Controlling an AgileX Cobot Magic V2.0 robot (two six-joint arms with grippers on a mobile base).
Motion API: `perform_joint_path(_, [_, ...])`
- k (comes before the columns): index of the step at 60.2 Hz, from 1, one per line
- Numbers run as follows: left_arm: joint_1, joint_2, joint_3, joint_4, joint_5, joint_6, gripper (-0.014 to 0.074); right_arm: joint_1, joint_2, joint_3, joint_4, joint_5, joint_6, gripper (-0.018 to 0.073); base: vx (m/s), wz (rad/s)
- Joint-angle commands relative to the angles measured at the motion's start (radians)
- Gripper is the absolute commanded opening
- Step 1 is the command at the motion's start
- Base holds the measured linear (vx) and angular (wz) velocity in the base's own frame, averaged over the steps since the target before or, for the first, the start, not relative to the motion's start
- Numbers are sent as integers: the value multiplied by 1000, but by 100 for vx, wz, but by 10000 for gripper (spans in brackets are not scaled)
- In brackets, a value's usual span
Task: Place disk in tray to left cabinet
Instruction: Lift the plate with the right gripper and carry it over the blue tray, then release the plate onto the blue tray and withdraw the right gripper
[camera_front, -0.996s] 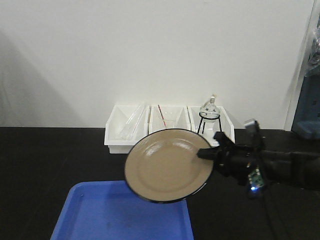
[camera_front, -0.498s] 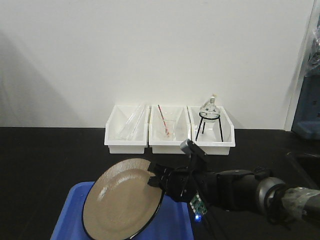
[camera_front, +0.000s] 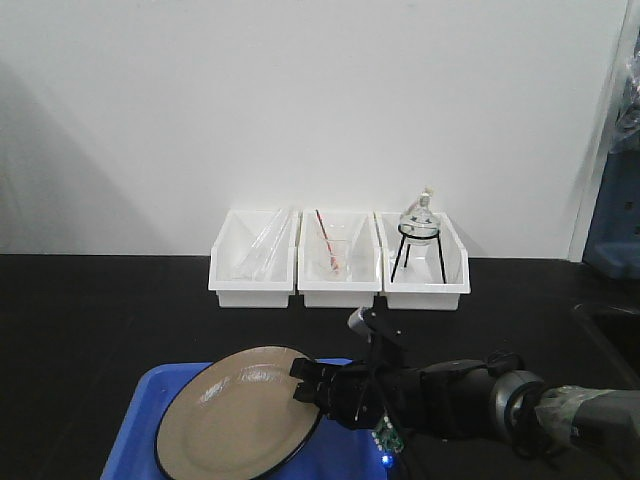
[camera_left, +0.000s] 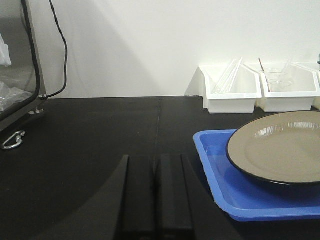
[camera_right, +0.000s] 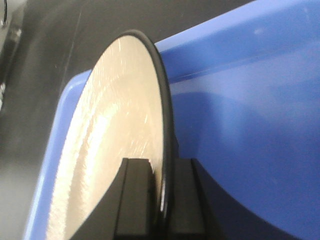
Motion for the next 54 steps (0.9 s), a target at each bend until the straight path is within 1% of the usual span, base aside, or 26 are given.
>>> perform_joint_path(1, [2,3,31,-2,-78,-9,-8,0,-57,-23,-124,13,-29,192,0,0])
perform_joint_path(7, [2,3,31,-2,-78,-9,-8,-1,-58,-23,-196,-21,11,299,0,0])
perform_joint_path(13, [2,3,31,-2,-78,-9,-8,-5,-69,-23,-266,-41,39,431,0,0])
perform_joint_path(16, [2,3,31,-2,-78,-9,-8,-12,-77,-23,-298,-41,40,481,0,0])
perform_joint_path(21, [2,3,31,-2,-78,-9,-8,-28,-95,-23,-337,-39,41,534,0,0])
perform_joint_path(25, [2,3,31,-2,-78,-9,-8,-46,-118,-23,-367,-35,51,550,0,0])
perform_joint_path(34, [2,3,31,-2,-78,-9,-8,-116,-188,-23,-438,9,92,550,0,0])
perform_joint_path(40, [2,3,31,-2,-78,-9,-8,-169,-251,-23,-482,91,109,550,0,0])
perform_joint_path(41, [2,3,31,-2,-78,-9,-8,-201,-289,-23,-519,155,111,550,0,0])
perform_joint_path(47, [2,3,31,-2,-78,-9,-8,-241,-345,-23,-596,209,111,550,0,0])
perform_joint_path(54, [2,3,31,-2,-78,-9,-8,-269,-393,-23,-655,240,112,550,0,0])
